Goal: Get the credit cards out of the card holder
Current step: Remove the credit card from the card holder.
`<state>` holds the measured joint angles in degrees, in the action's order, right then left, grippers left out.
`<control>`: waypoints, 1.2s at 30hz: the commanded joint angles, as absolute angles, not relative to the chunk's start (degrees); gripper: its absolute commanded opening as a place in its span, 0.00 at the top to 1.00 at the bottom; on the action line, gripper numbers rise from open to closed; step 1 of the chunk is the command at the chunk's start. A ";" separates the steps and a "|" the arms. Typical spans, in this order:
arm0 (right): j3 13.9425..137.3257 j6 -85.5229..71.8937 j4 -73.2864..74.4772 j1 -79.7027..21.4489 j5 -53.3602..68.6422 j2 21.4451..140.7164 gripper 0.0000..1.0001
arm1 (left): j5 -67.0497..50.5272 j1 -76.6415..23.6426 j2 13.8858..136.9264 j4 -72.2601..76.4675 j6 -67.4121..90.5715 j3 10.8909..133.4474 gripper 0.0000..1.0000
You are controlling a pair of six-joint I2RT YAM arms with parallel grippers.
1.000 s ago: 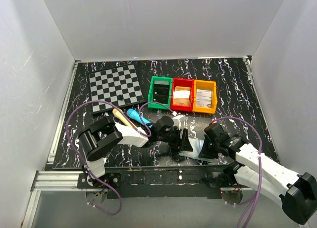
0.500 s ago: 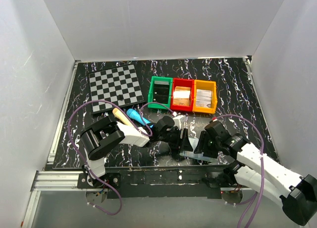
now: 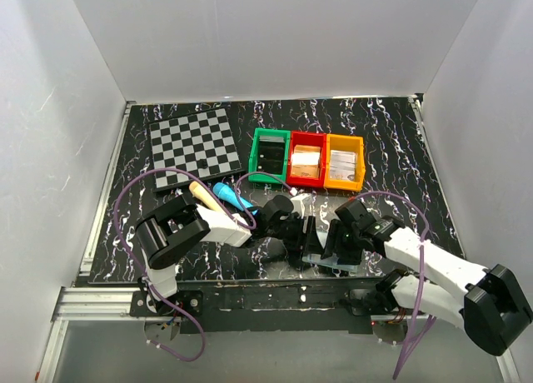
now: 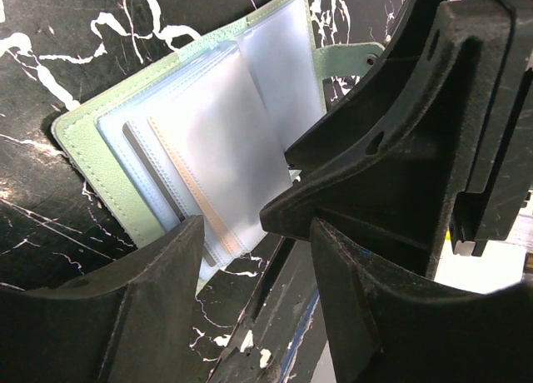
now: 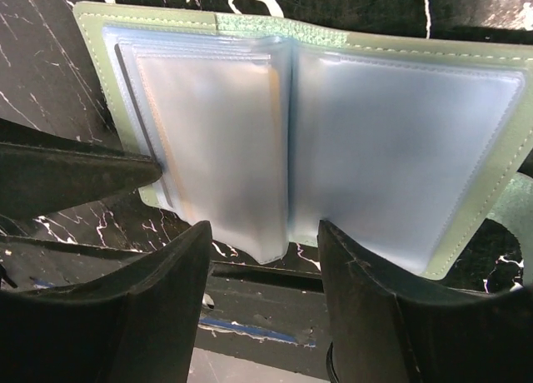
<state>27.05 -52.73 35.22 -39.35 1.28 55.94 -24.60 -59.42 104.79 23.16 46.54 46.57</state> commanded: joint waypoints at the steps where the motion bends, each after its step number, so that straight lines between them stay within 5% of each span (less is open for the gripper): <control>1: 29.70 -54.40 30.32 -39.38 2.99 60.37 0.36 | -24.17 -60.20 105.12 24.43 46.41 46.50 0.46; 8: 30.59 -54.58 29.27 -39.64 3.69 66.18 0.37 | -24.43 -60.56 104.94 25.05 45.97 46.32 0.47; 16: 30.59 -53.26 32.43 -39.64 3.34 66.28 0.76 | -24.00 -60.64 104.94 24.26 45.88 46.58 0.50; 33: 28.74 -53.09 41.75 -39.64 -2.37 52.31 0.71 | -22.24 -60.38 104.68 22.76 46.67 46.23 0.53; 36: 28.04 -52.83 38.95 -39.73 -1.24 45.11 0.62 | -21.71 -60.38 103.19 23.81 46.50 45.09 0.53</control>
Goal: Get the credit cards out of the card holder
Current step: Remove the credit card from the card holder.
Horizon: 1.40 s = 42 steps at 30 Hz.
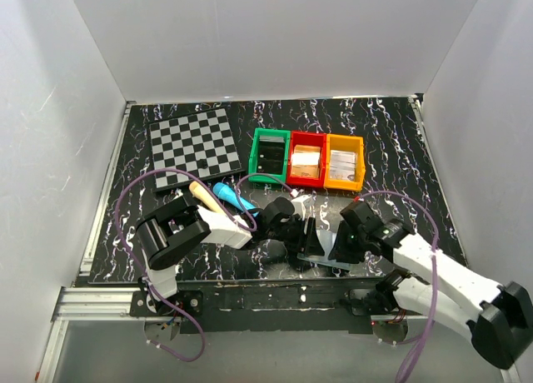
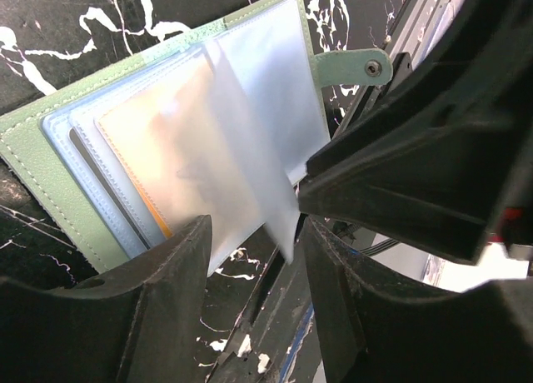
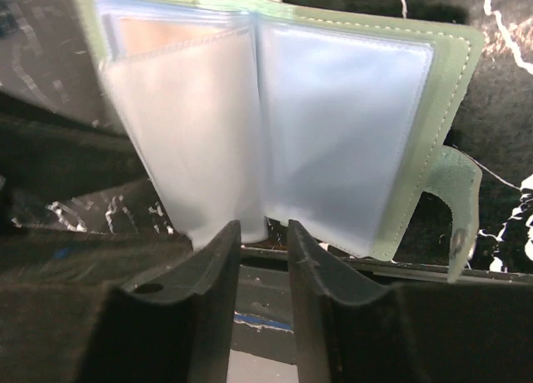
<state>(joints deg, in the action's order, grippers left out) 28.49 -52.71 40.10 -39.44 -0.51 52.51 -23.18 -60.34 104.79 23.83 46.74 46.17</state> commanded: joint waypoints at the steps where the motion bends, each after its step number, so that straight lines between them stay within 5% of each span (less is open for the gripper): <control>1: 28.04 -52.04 38.07 -39.81 -0.88 42.83 0.55 | -21.45 -60.38 102.66 23.91 46.49 44.74 0.53; 6: 31.37 -49.05 41.83 -39.90 -2.90 42.44 0.45 | -22.14 -60.29 103.44 24.08 46.76 45.09 0.53; 16: 33.83 -52.82 50.17 -39.90 -9.12 41.84 0.45 | -25.13 -60.29 102.22 26.71 45.88 46.93 0.52; 21: 34.72 -57.56 56.68 -39.90 -15.11 31.93 0.44 | -28.82 -60.82 102.74 30.58 46.32 49.48 0.51; 33: 35.86 -58.71 59.94 -39.90 -17.13 24.00 0.44 | -37.53 -66.45 116.89 24.87 44.82 67.15 0.50; 42: 34.02 -55.11 56.17 -39.90 -12.23 23.11 0.47 | -30.07 -61.80 101.36 33.39 47.98 49.69 0.45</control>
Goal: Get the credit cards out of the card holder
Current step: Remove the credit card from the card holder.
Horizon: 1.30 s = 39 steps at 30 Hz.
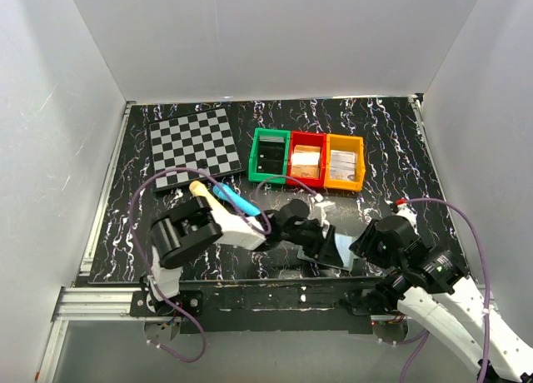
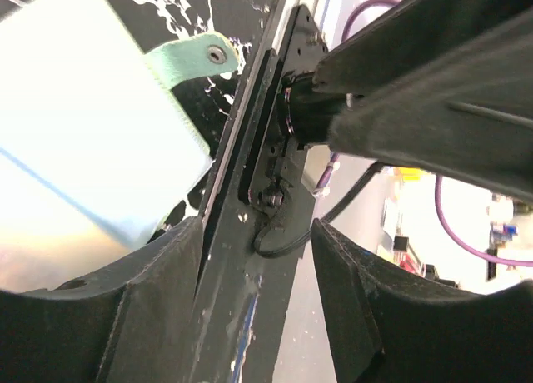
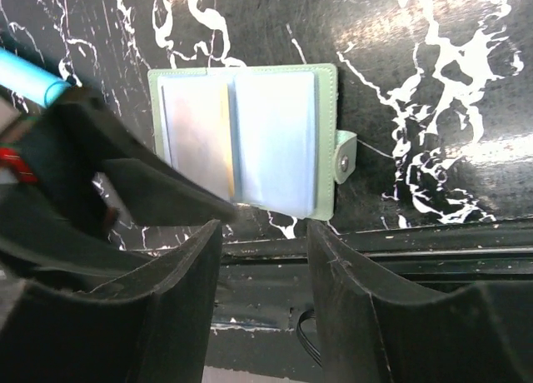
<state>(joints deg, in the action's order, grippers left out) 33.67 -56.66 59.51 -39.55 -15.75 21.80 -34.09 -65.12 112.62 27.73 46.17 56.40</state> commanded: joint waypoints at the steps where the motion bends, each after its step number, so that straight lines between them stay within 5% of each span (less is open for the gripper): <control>1: 33.40 -54.59 54.60 -39.90 -10.65 23.46 0.48 | -29.45 -60.66 99.16 33.83 48.42 47.40 0.45; 8: 31.03 -51.51 43.52 -39.90 -4.40 31.09 0.54 | -19.53 -59.33 87.45 24.98 48.95 40.17 0.41; 24: 24.52 -52.82 38.93 -39.11 -6.50 46.58 0.79 | -16.61 -59.41 98.70 16.26 48.16 47.99 0.40; 39: 25.84 -52.47 40.08 -38.93 -6.15 49.04 0.81 | -15.56 -60.64 102.48 12.93 45.88 51.24 0.41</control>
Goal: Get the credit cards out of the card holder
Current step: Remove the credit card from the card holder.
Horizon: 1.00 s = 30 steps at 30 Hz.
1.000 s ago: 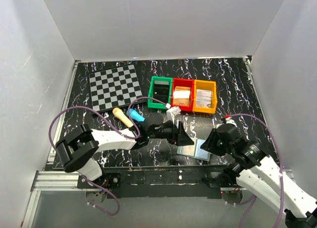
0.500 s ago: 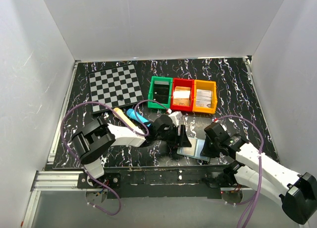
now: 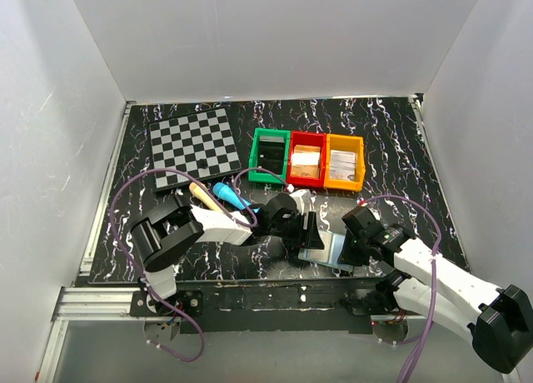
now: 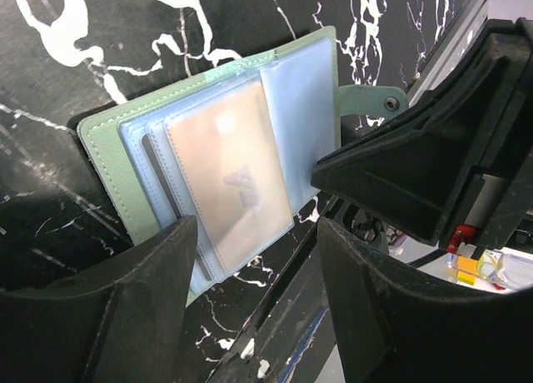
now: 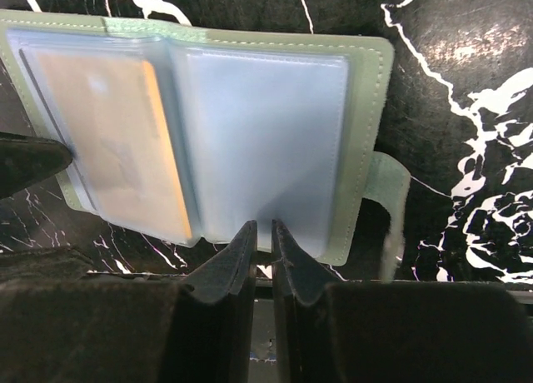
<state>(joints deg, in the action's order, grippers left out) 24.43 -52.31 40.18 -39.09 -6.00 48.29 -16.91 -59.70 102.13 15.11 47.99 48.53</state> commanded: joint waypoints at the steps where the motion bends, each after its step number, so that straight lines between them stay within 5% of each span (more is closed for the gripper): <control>1: 25.93 -52.47 40.08 -38.94 -5.89 49.22 0.81 | -15.47 -60.82 102.57 12.75 45.88 51.41 0.41; 30: 26.02 -52.56 40.17 -38.94 -4.84 49.40 0.79 | -19.68 -63.63 106.43 14.32 42.89 55.81 0.41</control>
<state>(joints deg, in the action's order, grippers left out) 24.64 -52.31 40.18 -39.07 -5.54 49.76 -16.95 -62.83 106.13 12.58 43.92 54.83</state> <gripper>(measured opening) 0.199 0.592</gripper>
